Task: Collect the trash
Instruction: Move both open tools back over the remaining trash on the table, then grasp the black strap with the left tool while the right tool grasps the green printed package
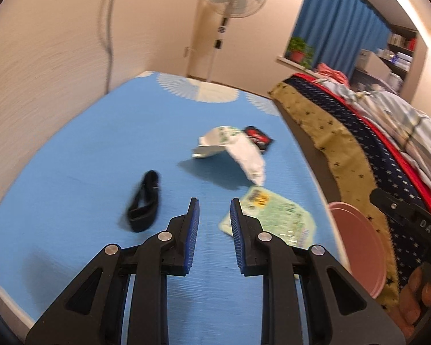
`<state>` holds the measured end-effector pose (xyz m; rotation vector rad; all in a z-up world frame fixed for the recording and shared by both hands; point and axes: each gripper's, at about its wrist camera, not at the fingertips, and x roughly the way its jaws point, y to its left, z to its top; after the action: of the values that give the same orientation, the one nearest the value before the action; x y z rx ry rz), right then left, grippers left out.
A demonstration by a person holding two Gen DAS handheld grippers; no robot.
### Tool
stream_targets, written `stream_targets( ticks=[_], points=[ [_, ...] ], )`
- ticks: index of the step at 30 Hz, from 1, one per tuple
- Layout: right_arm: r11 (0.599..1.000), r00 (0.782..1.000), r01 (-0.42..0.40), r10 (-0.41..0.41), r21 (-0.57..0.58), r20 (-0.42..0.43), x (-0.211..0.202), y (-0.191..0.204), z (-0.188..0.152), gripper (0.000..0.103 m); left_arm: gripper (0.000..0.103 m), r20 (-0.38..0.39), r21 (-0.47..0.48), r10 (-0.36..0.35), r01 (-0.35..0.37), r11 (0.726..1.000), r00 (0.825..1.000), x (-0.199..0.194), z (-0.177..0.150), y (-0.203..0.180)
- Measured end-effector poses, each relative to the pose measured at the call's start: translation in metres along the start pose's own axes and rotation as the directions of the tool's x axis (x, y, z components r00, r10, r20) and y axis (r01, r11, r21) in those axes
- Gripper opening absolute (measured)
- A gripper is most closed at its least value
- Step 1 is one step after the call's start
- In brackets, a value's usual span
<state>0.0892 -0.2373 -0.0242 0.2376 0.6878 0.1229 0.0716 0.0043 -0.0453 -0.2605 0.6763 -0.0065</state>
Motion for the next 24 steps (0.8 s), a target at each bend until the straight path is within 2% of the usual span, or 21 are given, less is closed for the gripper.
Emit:
stream_targets(
  ticks=[3, 5, 6, 7, 8, 10, 15, 18, 24],
  points=[
    [1.0, 1.0, -0.014, 0.014, -0.006, -0.022, 0.013, 0.005, -0.004, 0.046, 0.023, -0.004, -0.033, 0.054, -0.054, 0.998, 0.999, 0.006, 0.0, 0.014],
    [1.0, 0.999, -0.024, 0.024, -0.004, -0.041, 0.024, 0.009, -0.006, 0.046, 0.033, -0.012, -0.058, 0.1, -0.101, 0.993, 0.995, 0.011, 0.0, 0.024],
    [1.0, 0.998, -0.027, 0.026, -0.003, -0.051, 0.029, 0.009, -0.007, 0.047, 0.045, -0.016, -0.077, 0.123, -0.124, 0.989, 0.992, 0.014, 0.0, 0.031],
    [1.0, 0.998, -0.03, 0.03, -0.002, -0.06, 0.034, 0.01, -0.008, 0.048, 0.05, -0.021, -0.09, 0.138, -0.139, 0.986, 0.99, 0.016, 0.0, 0.034],
    [0.999, 0.996, -0.035, 0.036, 0.003, -0.076, 0.041, 0.01, -0.008, 0.049, 0.051, -0.026, -0.103, 0.149, -0.151, 0.983, 0.988, 0.019, 0.0, 0.038],
    [0.999, 0.994, -0.039, 0.04, 0.007, -0.099, 0.052, 0.01, -0.01, 0.061, 0.051, -0.039, -0.119, 0.157, -0.161, 0.98, 0.987, 0.024, 0.0, 0.044],
    [0.999, 0.986, -0.054, 0.052, -0.007, -0.159, 0.077, 0.013, -0.014, 0.073, 0.051, -0.053, -0.124, 0.158, -0.163, 0.979, 0.986, 0.032, 0.001, 0.045],
    [0.997, 0.983, -0.061, 0.052, -0.043, -0.178, 0.087, 0.02, -0.015, 0.078, 0.052, -0.061, -0.118, 0.156, -0.162, 0.98, 0.986, 0.037, 0.002, 0.043],
    [0.994, 0.977, -0.072, 0.054, -0.083, -0.205, 0.101, 0.027, -0.013, 0.08, 0.051, -0.08, -0.117, 0.157, -0.166, 0.979, 0.984, 0.046, 0.002, 0.044]
  ],
)
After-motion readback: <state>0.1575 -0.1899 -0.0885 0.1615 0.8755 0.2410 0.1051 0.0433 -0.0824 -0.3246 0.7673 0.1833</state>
